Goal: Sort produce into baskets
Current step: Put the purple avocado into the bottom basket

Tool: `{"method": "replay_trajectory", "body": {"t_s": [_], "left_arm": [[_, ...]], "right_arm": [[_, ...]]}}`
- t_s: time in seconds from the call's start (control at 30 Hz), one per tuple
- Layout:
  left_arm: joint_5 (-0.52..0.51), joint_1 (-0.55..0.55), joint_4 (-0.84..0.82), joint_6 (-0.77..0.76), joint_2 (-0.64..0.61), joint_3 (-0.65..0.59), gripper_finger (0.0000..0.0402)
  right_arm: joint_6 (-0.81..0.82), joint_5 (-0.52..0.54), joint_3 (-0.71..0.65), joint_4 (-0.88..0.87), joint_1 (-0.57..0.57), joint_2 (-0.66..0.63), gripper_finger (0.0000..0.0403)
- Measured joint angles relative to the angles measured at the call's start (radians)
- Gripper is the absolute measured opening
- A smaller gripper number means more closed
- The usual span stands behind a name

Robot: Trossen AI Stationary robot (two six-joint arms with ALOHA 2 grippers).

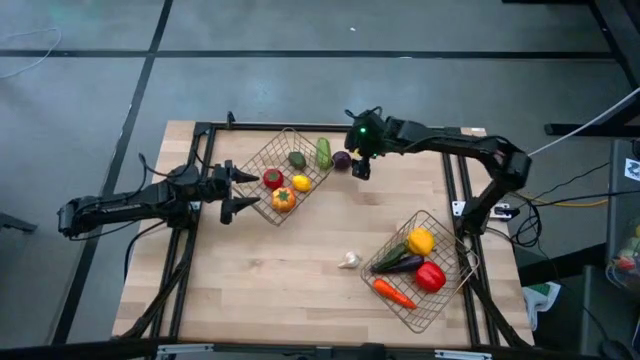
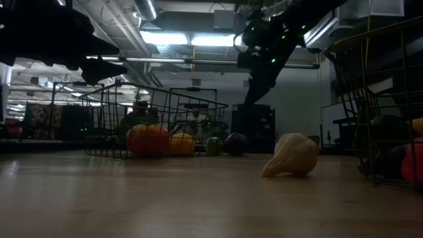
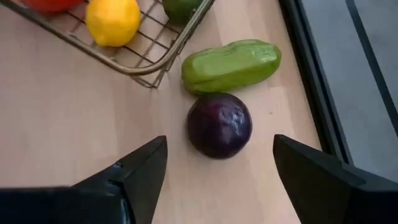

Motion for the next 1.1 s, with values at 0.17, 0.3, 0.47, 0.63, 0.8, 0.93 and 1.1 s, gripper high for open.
{"method": "replay_trajectory", "body": {"t_s": [0.17,0.3,0.47,0.63,0.8,0.93,1.1], "left_arm": [[0.000,0.000,0.002,-0.009,0.000,0.000,0.0335],[-0.001,0.000,0.002,-0.009,0.000,0.000,0.0335],[-0.001,0.000,0.001,-0.009,0.001,0.000,0.0335],[-0.001,0.000,0.000,-0.009,0.001,0.000,0.0335],[-0.001,0.000,-0.005,-0.008,0.001,0.000,0.0335],[-0.001,0.000,-0.005,-0.008,0.001,0.000,0.0335],[-0.001,0.000,-0.009,-0.008,0.001,0.000,0.0335]], "right_arm": [[-0.048,0.001,0.078,0.007,0.002,0.103,0.0291],[-0.070,0.006,0.159,-0.020,0.002,0.193,0.0291],[-0.073,0.016,0.244,-0.117,0.002,0.271,0.0291],[-0.099,0.061,0.256,-0.152,0.002,0.302,0.0291],[-0.109,0.073,0.256,-0.149,0.001,0.320,0.0291],[-0.130,0.081,0.256,-0.146,0.001,0.332,0.0291],[-0.131,0.081,0.256,-0.153,0.002,0.342,0.0291]]}}
